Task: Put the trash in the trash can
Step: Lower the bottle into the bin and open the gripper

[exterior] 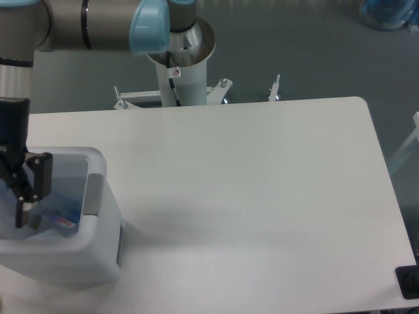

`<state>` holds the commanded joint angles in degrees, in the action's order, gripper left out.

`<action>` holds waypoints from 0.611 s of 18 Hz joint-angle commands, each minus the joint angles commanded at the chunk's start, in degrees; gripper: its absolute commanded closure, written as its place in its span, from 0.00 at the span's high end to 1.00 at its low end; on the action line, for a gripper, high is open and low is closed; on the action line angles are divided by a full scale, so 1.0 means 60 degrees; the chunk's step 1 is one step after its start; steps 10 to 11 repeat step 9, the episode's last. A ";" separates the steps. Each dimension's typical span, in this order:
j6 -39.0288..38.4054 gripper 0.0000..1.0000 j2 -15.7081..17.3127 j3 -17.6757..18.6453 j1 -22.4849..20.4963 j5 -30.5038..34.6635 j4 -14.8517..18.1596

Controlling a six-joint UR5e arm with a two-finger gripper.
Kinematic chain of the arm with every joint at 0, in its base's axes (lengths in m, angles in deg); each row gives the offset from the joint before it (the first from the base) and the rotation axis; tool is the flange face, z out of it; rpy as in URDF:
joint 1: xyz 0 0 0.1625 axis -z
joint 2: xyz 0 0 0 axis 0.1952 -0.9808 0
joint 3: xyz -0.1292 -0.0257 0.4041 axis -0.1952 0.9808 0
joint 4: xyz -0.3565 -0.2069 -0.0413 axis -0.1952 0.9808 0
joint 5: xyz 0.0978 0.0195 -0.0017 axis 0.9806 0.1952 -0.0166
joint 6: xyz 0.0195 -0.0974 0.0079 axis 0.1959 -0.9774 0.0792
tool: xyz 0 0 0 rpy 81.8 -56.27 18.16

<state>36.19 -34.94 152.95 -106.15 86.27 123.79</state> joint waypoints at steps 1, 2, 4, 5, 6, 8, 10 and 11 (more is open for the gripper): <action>0.0015 1.00 0.0000 0.0015 -0.0279 0.0262 0.0029; 0.0059 1.00 0.0000 0.0015 -0.0528 0.0555 0.0029; 0.0874 1.00 0.0000 0.0044 -0.1012 0.0996 0.0088; 0.1445 1.00 -0.0014 0.0102 -0.1174 0.1230 0.0103; 0.1784 1.00 -0.0014 0.0204 -0.1320 0.1493 0.0103; 0.1949 1.00 0.0000 0.0322 -0.1570 0.1598 0.0117; 0.1963 1.00 0.0000 0.0380 -0.1614 0.1598 0.0117; 0.1963 1.00 0.0000 0.0380 -0.1614 0.1598 0.0117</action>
